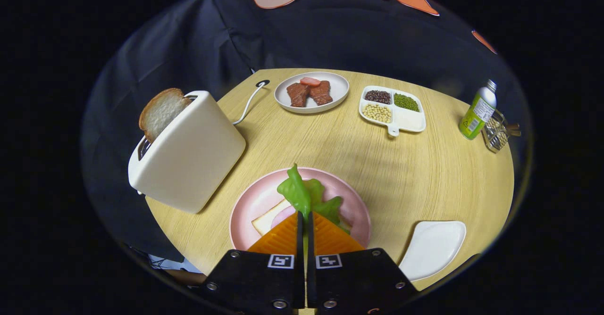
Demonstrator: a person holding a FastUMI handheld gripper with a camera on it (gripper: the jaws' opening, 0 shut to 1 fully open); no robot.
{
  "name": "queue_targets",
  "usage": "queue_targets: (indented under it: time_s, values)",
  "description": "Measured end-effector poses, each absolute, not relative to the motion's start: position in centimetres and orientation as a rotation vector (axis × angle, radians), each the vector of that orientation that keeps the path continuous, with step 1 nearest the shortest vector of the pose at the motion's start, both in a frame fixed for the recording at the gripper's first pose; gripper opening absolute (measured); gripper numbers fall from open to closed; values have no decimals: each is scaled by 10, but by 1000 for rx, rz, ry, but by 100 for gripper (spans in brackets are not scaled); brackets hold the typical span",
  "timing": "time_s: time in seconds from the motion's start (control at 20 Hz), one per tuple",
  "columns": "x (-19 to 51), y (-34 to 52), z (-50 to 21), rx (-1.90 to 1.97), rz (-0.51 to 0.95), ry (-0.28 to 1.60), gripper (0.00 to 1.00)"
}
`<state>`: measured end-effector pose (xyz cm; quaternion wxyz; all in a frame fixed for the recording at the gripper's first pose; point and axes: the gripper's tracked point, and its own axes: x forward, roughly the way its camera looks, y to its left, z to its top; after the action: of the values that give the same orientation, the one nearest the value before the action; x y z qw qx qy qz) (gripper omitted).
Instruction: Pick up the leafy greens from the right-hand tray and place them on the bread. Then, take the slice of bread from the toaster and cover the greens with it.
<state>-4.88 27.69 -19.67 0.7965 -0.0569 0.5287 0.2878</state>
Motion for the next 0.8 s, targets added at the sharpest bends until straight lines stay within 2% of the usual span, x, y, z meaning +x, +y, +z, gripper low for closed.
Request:
queue_targets:
  time_s: [0.3, 0.55, 0.65, 0.8]
  values:
    - [-64, 290, -215, -159, 632, 1181, 3]
    - [-61, 288, -219, -161, 597, 1195, 7]
    - [-62, 286, -217, -154, 593, 1200, 11]
    - [-62, 289, -207, -145, 598, 1186, 23]
